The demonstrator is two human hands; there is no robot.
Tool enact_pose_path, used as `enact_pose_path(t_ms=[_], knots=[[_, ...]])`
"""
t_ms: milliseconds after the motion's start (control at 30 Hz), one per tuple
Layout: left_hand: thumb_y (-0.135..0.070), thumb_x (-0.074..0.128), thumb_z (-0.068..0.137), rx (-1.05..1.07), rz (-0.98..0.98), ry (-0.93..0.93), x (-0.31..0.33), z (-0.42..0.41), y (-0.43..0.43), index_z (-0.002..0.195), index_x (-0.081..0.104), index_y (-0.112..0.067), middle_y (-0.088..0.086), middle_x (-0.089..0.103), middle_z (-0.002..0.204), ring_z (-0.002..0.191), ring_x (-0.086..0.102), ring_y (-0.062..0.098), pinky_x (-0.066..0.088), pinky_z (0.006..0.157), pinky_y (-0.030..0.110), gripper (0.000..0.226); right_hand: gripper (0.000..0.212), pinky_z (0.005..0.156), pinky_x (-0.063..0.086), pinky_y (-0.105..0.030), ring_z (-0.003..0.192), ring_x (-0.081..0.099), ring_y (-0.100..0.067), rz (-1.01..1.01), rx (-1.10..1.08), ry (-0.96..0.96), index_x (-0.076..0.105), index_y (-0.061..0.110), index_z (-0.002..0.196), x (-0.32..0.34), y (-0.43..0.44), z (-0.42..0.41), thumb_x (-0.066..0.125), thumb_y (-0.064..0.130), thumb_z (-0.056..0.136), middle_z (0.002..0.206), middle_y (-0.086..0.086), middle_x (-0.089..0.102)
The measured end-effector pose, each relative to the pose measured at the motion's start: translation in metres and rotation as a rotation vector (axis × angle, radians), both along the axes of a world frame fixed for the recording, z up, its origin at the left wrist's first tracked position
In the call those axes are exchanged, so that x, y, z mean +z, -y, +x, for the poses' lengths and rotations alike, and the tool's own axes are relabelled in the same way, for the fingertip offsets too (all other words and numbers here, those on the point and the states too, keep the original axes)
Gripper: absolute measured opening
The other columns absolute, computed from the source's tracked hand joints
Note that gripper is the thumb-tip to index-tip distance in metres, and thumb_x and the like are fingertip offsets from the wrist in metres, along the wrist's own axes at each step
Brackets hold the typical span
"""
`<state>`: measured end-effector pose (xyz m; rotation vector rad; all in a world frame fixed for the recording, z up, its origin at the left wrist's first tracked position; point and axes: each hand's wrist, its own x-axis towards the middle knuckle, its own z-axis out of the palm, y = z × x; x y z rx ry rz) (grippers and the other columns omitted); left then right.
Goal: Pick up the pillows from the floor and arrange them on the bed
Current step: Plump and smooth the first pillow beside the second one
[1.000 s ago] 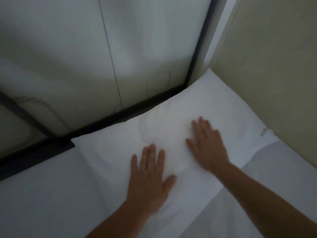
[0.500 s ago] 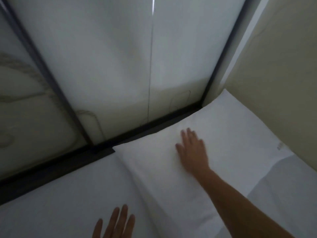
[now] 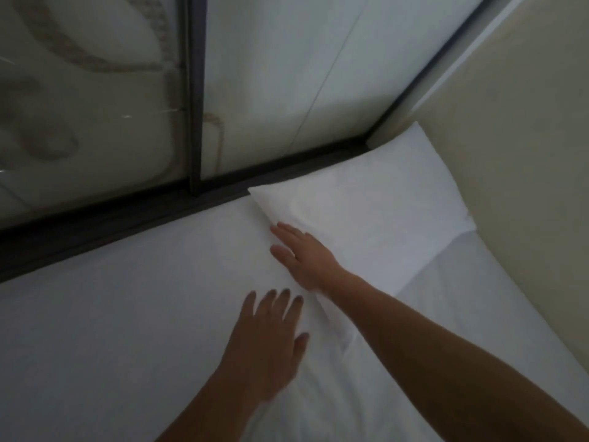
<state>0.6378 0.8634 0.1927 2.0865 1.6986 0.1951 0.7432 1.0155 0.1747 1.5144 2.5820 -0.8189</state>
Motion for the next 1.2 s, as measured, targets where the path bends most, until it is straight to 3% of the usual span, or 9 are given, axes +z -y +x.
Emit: enact_pose_path(t_ms=[100, 167, 433, 733, 867, 1000, 1200], knots=[[-0.048, 0.025, 0.093, -0.030, 0.009, -0.037, 0.013, -0.043, 0.003, 0.143, 0.027, -0.016, 0.010, 0.039, 0.147, 0.132, 0.036, 0.026, 0.020, 0.113, 0.050, 0.059, 0.050, 0.109, 0.022, -0.032, 0.134, 0.032, -0.020, -0.001, -0.176, -0.043, 0.033, 0.027, 0.142, 0.021, 0.026, -0.013, 0.033, 0.048, 0.096, 0.151, -0.002, 0.033], [-0.049, 0.023, 0.093, -0.061, 0.009, -0.026, 0.013, -0.059, 0.009, 0.144, 0.021, -0.018, 0.008, 0.036, 0.147, 0.132, 0.033, 0.025, 0.018, 0.113, 0.047, 0.060, 0.050, 0.107, 0.021, -0.030, 0.134, 0.032, -0.017, 0.000, -0.279, -0.094, 0.034, 0.026, 0.141, 0.030, 0.049, -0.019, 0.032, 0.049, 0.096, 0.150, -0.001, 0.035], [-0.048, 0.028, 0.092, -0.417, -0.194, 0.017, -0.017, -0.002, 0.083, 0.142, 0.017, -0.021, 0.005, 0.035, 0.144, 0.124, 0.037, 0.027, 0.023, 0.109, 0.046, 0.058, 0.048, 0.110, 0.026, -0.037, 0.133, 0.034, -0.016, -0.049, -0.653, -0.130, 0.037, 0.022, 0.139, 0.015, 0.167, 0.035, 0.037, 0.044, 0.097, 0.147, -0.003, 0.039], [-0.046, 0.035, 0.090, -0.668, -0.217, 0.024, -0.046, 0.051, 0.162, 0.139, 0.023, -0.020, 0.005, 0.043, 0.135, 0.114, 0.045, 0.027, 0.033, 0.100, 0.045, 0.056, 0.051, 0.109, 0.028, -0.040, 0.132, 0.036, -0.016, -0.107, -0.892, -0.097, 0.036, 0.024, 0.140, -0.014, 0.260, 0.096, 0.036, 0.049, 0.095, 0.147, -0.001, 0.039], [-0.041, 0.040, 0.089, -0.677, -0.180, 0.036, -0.042, 0.050, 0.178, 0.137, 0.030, -0.019, 0.006, 0.048, 0.132, 0.117, 0.045, 0.028, 0.027, 0.106, 0.049, 0.054, 0.050, 0.109, 0.029, -0.039, 0.131, 0.038, -0.016, -0.098, -0.927, -0.077, 0.037, 0.024, 0.140, -0.006, 0.283, 0.101, 0.037, 0.047, 0.096, 0.147, -0.001, 0.040], [-0.029, 0.049, 0.082, -0.746, -0.103, 0.032, -0.034, 0.064, 0.188, 0.128, 0.044, -0.014, 0.010, 0.057, 0.120, 0.115, 0.048, 0.032, 0.019, 0.108, 0.062, 0.048, 0.047, 0.105, 0.034, -0.040, 0.127, 0.043, -0.017, -0.028, -0.982, -0.075, 0.040, 0.025, 0.137, 0.016, 0.306, 0.107, 0.040, 0.046, 0.095, 0.144, 0.000, 0.043], [-0.039, 0.038, 0.085, -0.869, -0.270, -0.102, -0.036, 0.096, 0.234, 0.140, 0.021, -0.020, 0.012, 0.031, 0.145, 0.131, 0.024, 0.035, 0.005, 0.107, 0.064, 0.061, 0.043, 0.101, 0.038, -0.039, 0.123, 0.046, -0.017, 0.026, -1.095, 0.125, 0.044, 0.027, 0.133, 0.067, 0.379, 0.166, 0.041, 0.046, 0.094, 0.136, 0.001, 0.048]])
